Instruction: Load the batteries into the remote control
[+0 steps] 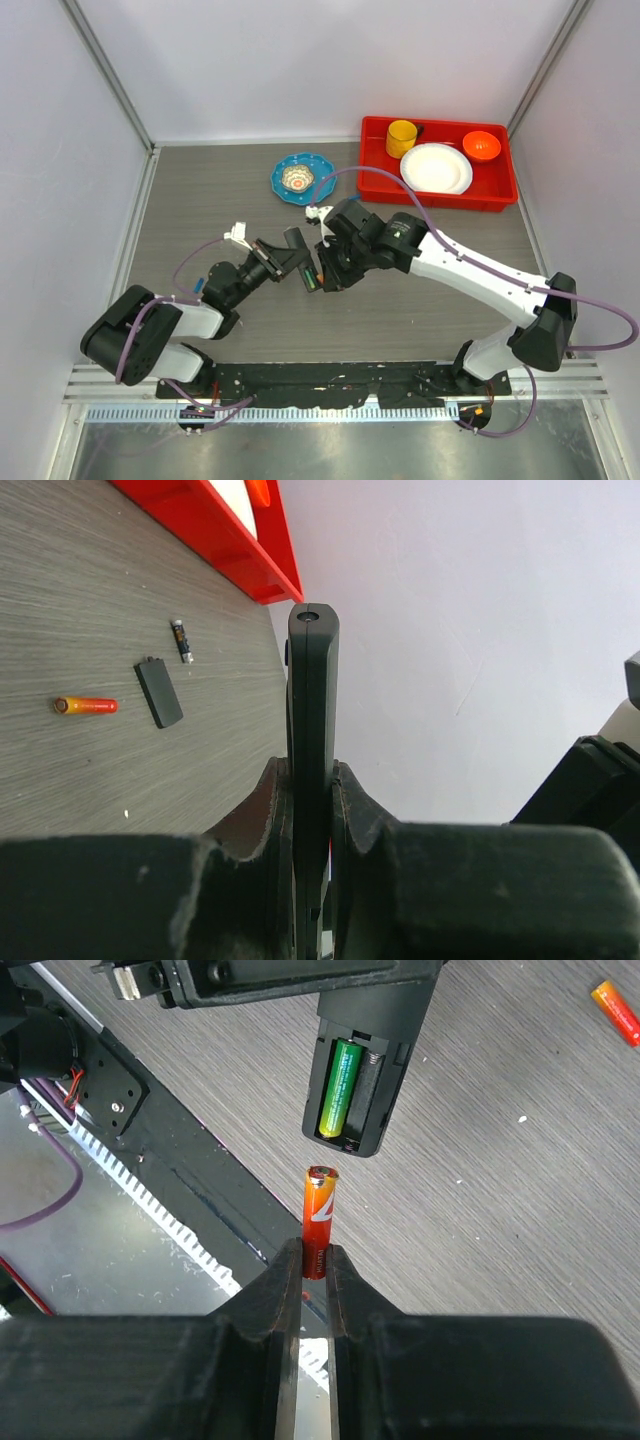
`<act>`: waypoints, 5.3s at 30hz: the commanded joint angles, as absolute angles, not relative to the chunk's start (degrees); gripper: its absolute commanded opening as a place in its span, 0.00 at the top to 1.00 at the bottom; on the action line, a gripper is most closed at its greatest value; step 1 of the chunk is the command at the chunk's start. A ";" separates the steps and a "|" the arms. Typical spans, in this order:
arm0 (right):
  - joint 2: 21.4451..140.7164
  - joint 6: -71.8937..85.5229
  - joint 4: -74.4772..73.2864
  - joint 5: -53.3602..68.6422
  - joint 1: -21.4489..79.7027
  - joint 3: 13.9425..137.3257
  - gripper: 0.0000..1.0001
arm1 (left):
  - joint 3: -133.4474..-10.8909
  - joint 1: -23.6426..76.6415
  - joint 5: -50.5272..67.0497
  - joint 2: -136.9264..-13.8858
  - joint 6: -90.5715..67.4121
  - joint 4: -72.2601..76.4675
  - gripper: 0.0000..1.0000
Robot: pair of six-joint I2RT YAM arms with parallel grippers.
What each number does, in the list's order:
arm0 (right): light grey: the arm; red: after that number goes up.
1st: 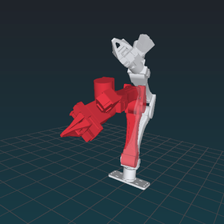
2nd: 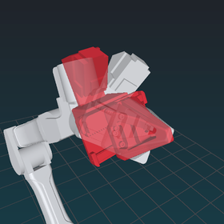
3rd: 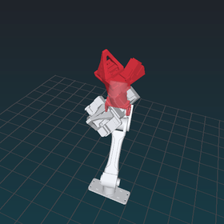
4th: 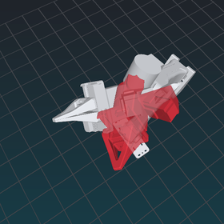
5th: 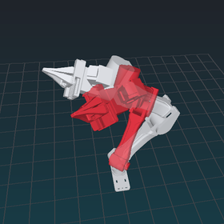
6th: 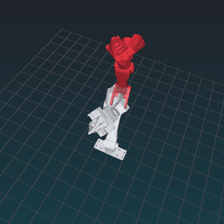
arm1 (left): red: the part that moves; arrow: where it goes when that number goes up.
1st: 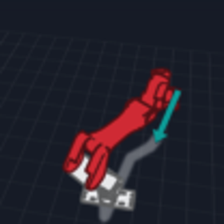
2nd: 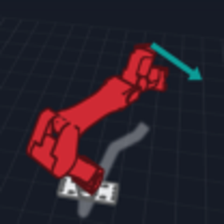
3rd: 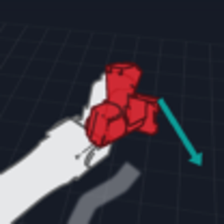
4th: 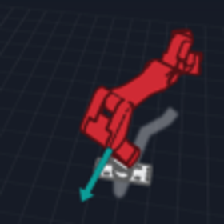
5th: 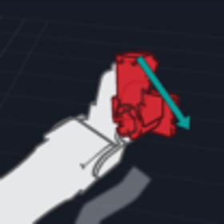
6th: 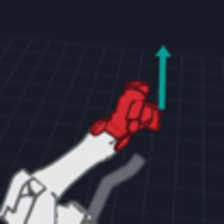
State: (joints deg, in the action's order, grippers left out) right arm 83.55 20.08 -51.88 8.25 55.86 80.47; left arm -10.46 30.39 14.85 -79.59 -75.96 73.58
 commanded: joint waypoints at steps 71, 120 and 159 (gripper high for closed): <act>93.25 22.94 -46.14 14.85 46.32 82.35 0.99 | -12.39 32.96 14.32 -74.35 -78.49 88.59 1.00; 95.89 23.20 -48.96 14.06 45.35 87.36 0.59 | -13.36 32.96 13.36 -77.87 -79.89 88.59 1.00; 64.90 31.62 -10.18 6.23 42.47 56.84 0.60 | -16.08 32.78 14.23 -81.65 -83.57 88.59 1.00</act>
State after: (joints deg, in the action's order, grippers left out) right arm 73.17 25.89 -32.77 8.10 44.84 70.04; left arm -13.19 32.73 12.78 -81.87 -80.25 73.52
